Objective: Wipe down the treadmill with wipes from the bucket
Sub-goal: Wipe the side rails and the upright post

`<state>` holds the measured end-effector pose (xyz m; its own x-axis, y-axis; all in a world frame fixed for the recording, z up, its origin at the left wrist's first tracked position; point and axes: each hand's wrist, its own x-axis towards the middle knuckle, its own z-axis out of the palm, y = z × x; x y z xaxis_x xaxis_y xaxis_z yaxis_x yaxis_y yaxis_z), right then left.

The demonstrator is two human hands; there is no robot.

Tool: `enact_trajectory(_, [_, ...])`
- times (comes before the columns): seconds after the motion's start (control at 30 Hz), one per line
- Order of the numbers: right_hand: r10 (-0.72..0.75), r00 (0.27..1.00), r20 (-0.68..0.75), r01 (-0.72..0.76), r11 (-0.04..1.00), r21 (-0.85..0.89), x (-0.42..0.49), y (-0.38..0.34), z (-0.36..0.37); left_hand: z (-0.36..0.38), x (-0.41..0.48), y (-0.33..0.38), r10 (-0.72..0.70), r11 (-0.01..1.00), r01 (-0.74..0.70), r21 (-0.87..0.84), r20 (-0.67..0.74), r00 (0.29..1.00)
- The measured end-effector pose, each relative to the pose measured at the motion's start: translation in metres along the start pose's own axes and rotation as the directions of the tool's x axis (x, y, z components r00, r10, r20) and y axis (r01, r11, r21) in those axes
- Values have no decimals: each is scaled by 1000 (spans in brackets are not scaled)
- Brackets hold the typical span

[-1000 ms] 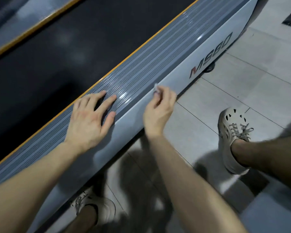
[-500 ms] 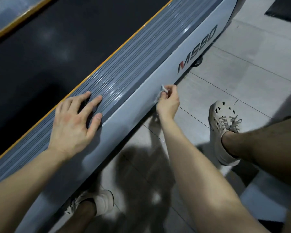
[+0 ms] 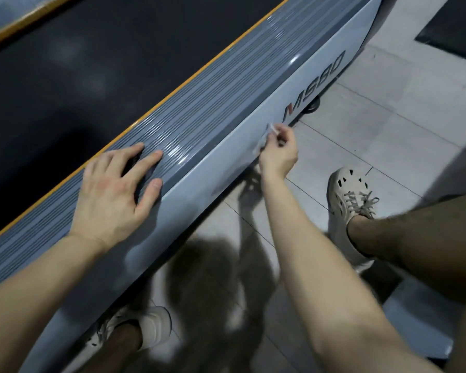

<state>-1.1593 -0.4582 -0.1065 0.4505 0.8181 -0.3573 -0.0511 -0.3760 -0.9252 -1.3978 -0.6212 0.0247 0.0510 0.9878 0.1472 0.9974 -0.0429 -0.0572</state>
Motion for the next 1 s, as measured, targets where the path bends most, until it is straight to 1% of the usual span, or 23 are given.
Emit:
enact_trajectory(0.03, [-55,997,-55,56,998,5,24,-24,0,0,0,0,-4,1000,4,-4,7,1000])
enact_trajectory(0.07, [-128,990,-67,129,991,22,35,-43,1,0,0,0,-9,1000,9,-3,15,1000])
enact_trajectory(0.1, [-197,979,-45,199,979,48,29,-56,4,0,-1,0,-12,1000,12,1,20,1000])
enact_trajectory(0.17, [-280,960,-6,279,956,87,-17,-61,9,-1,-1,0,-9,1000,9,5,26,1000])
enact_trajectory(0.2, [-291,956,39,286,953,100,-50,-52,11,-1,-1,0,-7,1000,7,4,29,1000])
enact_trajectory(0.23, [-332,939,89,320,940,122,-85,-39,9,-2,-1,0,-7,1000,7,4,32,999])
enact_trajectory(0.3, [-438,876,200,407,896,179,-162,-5,3,-2,-2,-1,-10,1000,9,9,41,999])
enact_trajectory(0.33, [-463,846,264,422,885,198,-197,7,2,-2,-3,-2,-12,1000,11,6,44,999])
enact_trajectory(0.4, [-444,825,350,396,895,203,-235,19,1,-2,-3,-2,-11,1000,11,-7,50,999])
enact_trajectory(0.43, [-438,826,355,386,898,209,-234,19,4,-2,-3,-3,-14,1000,14,-10,52,999])
enact_trajectory(0.5, [-447,847,288,399,892,212,-191,10,11,-3,-2,-3,-21,1000,22,-12,55,998])
enact_trajectory(0.53, [-433,872,230,389,897,212,-155,0,13,-3,-2,-3,-22,1000,22,-12,58,998])
enact_trajectory(0.6, [-313,949,41,304,941,147,-64,-30,19,-3,-2,-2,-18,1000,19,-11,64,998])
enact_trajectory(0.63, [-244,968,-54,249,962,115,-19,-46,21,-3,-2,-2,-17,1000,18,-11,67,998])
enact_trajectory(0.67, [-183,976,-120,194,977,90,20,-60,21,-3,-2,-3,-16,1000,16,-11,71,997])
enact_trajectory(0.7, [-148,979,-138,157,986,58,52,-73,20,-3,-1,-3,-17,1000,18,-10,78,997])
enact_trajectory(0.73, [-160,980,-117,160,987,-5,77,-84,17,-3,-1,-3,-21,1000,22,-7,85,996])
enact_trajectory(0.77, [-222,973,-63,215,971,-107,94,-95,12,-3,0,-3,-26,1000,27,-4,93,995])
enact_trajectory(0.83, [-339,935,106,355,896,-267,114,-110,4,-3,0,-3,-28,1000,29,-4,105,994])
enact_trajectory(0.9, [-366,896,251,435,840,-325,114,-117,-6,-4,-2,-2,-23,1000,24,-4,112,993])
enact_trajectory(0.97, [-365,872,325,471,806,-359,102,-106,-15,-5,-3,-2,-23,1000,23,-3,115,993])
enact_trajectory(1.0, [-365,854,371,502,769,-396,94,-96,-19,-5,-2,-2,-27,1000,28,-5,120,992])
